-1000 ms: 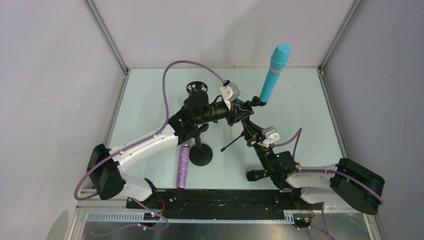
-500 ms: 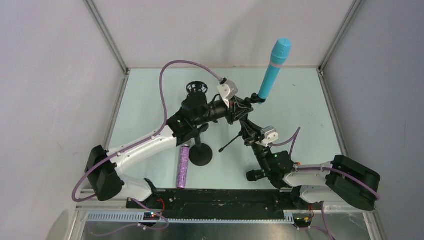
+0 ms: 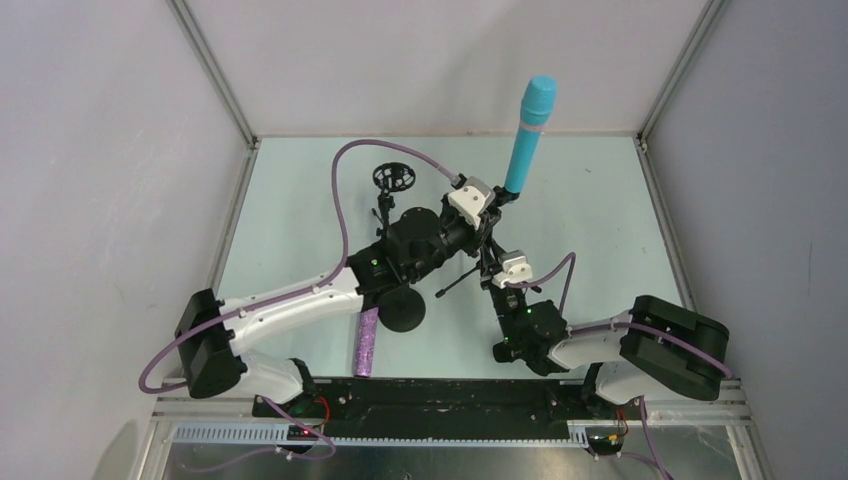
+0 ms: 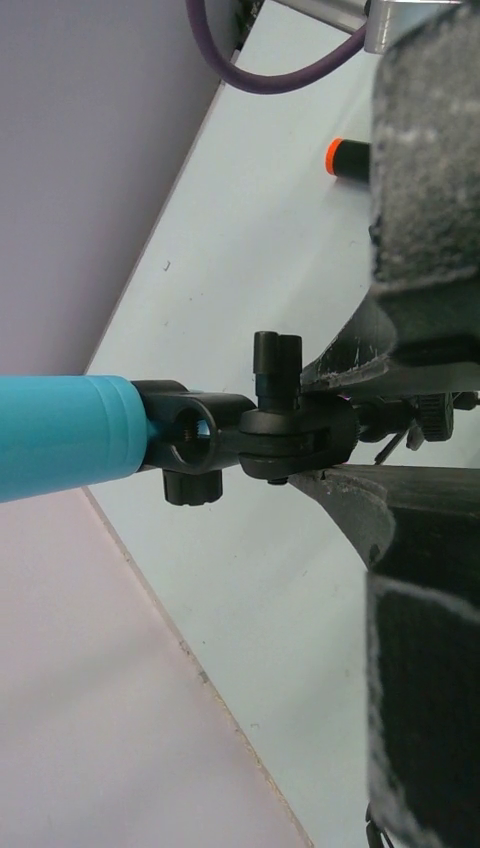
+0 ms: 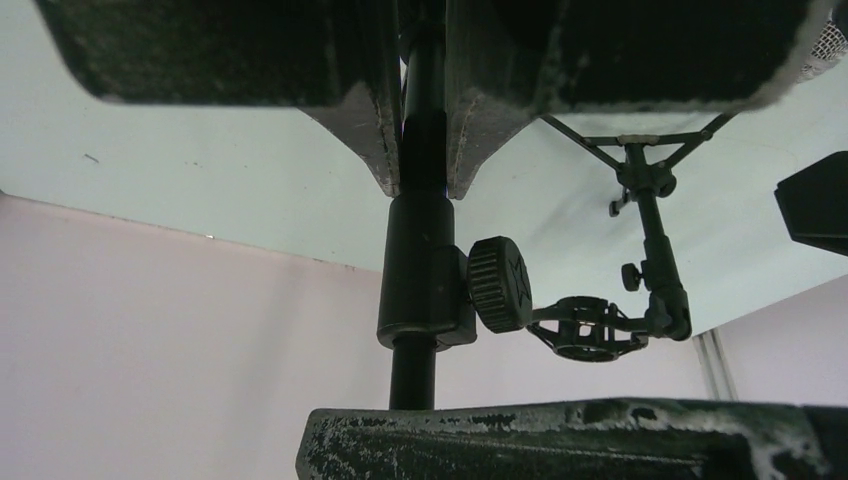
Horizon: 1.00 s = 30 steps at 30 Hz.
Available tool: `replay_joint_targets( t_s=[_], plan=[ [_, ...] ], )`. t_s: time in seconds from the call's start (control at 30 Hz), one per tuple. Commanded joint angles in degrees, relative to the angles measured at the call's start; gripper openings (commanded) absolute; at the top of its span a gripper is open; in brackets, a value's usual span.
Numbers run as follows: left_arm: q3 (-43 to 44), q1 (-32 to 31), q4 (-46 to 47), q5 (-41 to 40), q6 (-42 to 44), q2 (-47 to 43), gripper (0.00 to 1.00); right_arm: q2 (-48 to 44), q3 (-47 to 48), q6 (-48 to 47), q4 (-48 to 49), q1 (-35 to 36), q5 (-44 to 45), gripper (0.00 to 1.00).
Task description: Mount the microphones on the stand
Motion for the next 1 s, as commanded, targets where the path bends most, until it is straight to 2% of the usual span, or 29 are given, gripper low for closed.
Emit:
replay_joint_targets(
  t_s=[0.0, 0.13, 0.3, 0.47, 0.63, 0.87, 0.97],
  plan=[
    [7.8, 0.9, 30.2, -5.0, 7.4, -5.1, 0.00, 2.8, -4.6, -4.0, -3.3, 0.7, 5.3, 0.00],
    [5.7, 3.2, 30.0, 6.3, 5.5, -6.5, 0.00, 0.8, -5.1, -1.2, -6.5, 0.1, 2.4, 0.00],
    [3.9, 8.5, 30.0, 21.5, -2.4, -7.7, 0.00, -6.6, -5.6, 6.6, -18.8, -3.3, -2.9, 0.00],
    [2.4, 8.9, 29.3, 24.5, -1.3, -7.7, 0.00, -13.4, -6.3, 13.8, -27.0, -7.0, -9.1, 0.01],
    [2.1, 9.0, 28.2, 27.0, 0.1, -6.3, 0.00, -15.9, -6.9, 15.0, -29.4, -8.5, -11.2, 0.25],
    [0.0, 9.0, 27.8, 28.4, 2.4, -3.9, 0.00, -17.8, -7.7, 15.0, -29.3, -9.1, -14.9, 0.70],
    [-0.8, 9.0, 27.7, 27.6, 3.2, -3.2, 0.00, -18.5, -8.1, 15.1, -29.4, -9.3, -15.5, 0.82]
  ],
)
